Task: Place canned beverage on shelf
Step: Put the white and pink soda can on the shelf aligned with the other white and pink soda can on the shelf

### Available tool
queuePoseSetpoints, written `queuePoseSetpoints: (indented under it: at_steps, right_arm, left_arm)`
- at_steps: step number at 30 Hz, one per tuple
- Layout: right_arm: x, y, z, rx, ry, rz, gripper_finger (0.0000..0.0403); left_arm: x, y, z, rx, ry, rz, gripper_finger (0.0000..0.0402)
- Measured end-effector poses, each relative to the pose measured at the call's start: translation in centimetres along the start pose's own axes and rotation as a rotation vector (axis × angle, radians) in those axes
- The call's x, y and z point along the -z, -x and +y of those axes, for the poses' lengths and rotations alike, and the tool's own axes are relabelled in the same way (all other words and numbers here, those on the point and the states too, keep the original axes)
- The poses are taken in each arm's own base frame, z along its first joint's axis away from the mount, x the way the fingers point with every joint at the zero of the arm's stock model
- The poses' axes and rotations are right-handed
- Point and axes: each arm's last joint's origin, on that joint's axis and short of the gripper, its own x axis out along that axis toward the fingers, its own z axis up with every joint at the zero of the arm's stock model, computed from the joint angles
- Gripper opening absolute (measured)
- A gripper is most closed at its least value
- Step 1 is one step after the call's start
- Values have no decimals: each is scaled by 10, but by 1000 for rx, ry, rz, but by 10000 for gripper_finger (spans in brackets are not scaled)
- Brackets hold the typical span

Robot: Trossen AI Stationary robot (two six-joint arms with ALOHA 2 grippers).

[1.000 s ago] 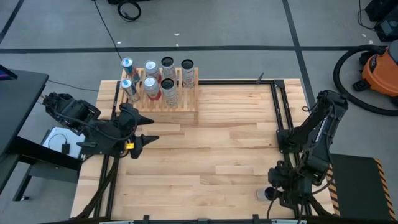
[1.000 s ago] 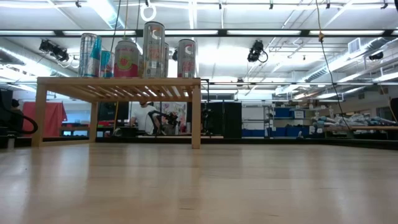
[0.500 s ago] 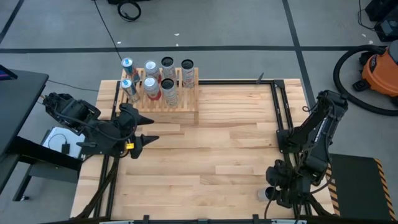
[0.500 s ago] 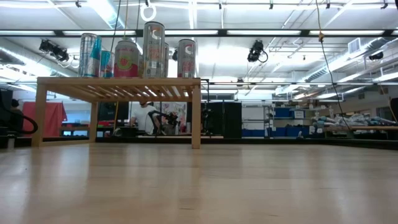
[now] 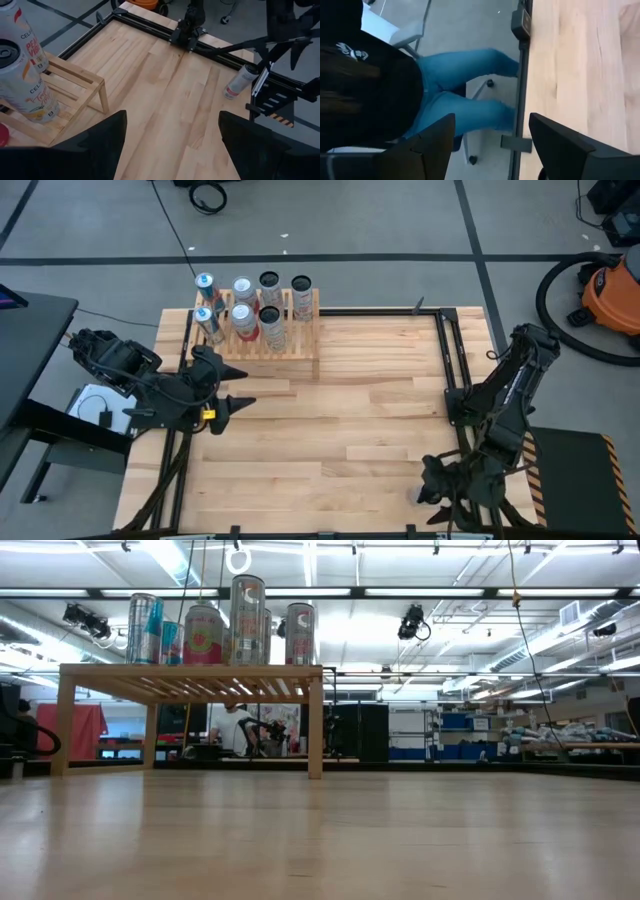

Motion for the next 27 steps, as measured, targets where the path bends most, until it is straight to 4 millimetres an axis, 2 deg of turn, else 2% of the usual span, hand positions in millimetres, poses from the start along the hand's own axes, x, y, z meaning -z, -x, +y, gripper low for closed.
queuePoseSetpoints:
  at_steps: [8, 14, 21, 27]
  right_arm:
    - [-3, 2, -2, 19, 8, -36, 264]
    - [-13, 2, -9, 145, 90, -181, 265]
    - [-24, 2, -20, 271, 27, -318, 265]
    - [-18, 9, -38, 507, -3, -376, 265]
  left_arm:
    - [0, 0, 0, 0, -1, -2, 316]
    - [0, 0, -3, 72, 10, 45, 316]
    - [0, 0, -3, 75, 14, 43, 316]
    - [0, 0, -4, 76, 14, 43, 316]
